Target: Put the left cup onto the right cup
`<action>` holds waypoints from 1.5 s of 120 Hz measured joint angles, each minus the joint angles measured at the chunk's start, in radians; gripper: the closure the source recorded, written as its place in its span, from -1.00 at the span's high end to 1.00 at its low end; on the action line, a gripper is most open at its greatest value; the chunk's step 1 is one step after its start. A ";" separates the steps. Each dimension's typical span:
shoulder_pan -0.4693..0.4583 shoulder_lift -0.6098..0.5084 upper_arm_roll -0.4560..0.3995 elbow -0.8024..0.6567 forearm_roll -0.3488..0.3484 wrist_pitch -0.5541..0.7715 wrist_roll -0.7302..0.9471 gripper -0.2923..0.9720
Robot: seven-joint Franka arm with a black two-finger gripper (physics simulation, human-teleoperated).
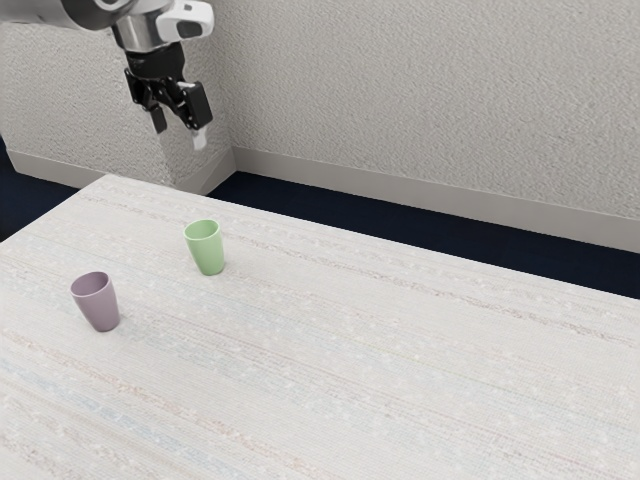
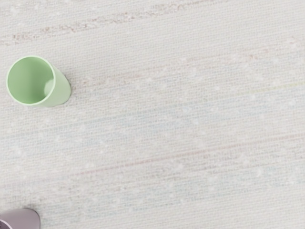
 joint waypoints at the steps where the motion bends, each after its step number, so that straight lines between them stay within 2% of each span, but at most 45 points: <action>1: 0.000 0.000 0.000 -0.001 0.000 0.000 0.001 0.51; 24: -0.019 -0.065 0.001 -0.093 0.004 0.007 0.010 0.51; 60: 0.010 -0.274 -0.005 -0.406 0.025 0.058 0.017 0.51; 82: 0.088 -0.371 -0.089 -0.541 0.076 0.103 0.024 0.51; 131: 0.245 -0.351 -0.110 -0.746 0.089 0.289 0.069 0.51; 152: 0.310 -0.290 -0.110 -0.757 0.084 0.353 0.084 0.51; 180: 0.374 -0.193 -0.110 -0.746 0.046 0.442 0.124 0.51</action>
